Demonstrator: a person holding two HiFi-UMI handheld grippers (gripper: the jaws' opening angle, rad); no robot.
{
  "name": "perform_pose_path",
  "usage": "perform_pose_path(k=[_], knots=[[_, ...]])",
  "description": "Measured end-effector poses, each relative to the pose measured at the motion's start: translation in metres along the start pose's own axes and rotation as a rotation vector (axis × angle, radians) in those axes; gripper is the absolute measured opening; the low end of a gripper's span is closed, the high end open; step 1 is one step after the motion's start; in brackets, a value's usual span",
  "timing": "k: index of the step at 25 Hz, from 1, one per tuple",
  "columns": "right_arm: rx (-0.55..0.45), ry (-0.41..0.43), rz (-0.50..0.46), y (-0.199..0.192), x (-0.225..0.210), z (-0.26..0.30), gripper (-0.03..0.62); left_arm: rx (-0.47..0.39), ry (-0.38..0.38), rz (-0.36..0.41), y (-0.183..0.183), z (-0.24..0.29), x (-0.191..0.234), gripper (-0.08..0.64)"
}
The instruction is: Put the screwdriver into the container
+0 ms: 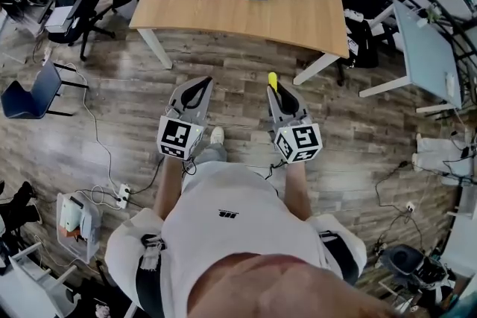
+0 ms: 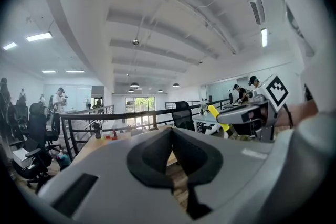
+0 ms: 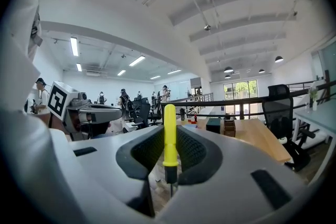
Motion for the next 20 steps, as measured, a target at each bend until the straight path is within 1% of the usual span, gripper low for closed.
perform_pose_path(k=[10, 20], knots=[[0.016, -0.029, 0.003, 0.027, -0.017, 0.083, 0.061, -0.010, -0.037, 0.008, 0.010, 0.058, 0.078, 0.009], [0.019, -0.049, 0.002, 0.041, -0.022, 0.141, 0.061, -0.017, -0.066, 0.015, 0.011, 0.091, 0.130, 0.009]])
Point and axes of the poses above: the fingertips, and each gripper's own axes: z forward along the fingers, x to its left, y out of its top, the point moved 7 cm from there along -z, backward along the fingers, and after that the axes turned 10 degrees about x, right-handed, at the moved point
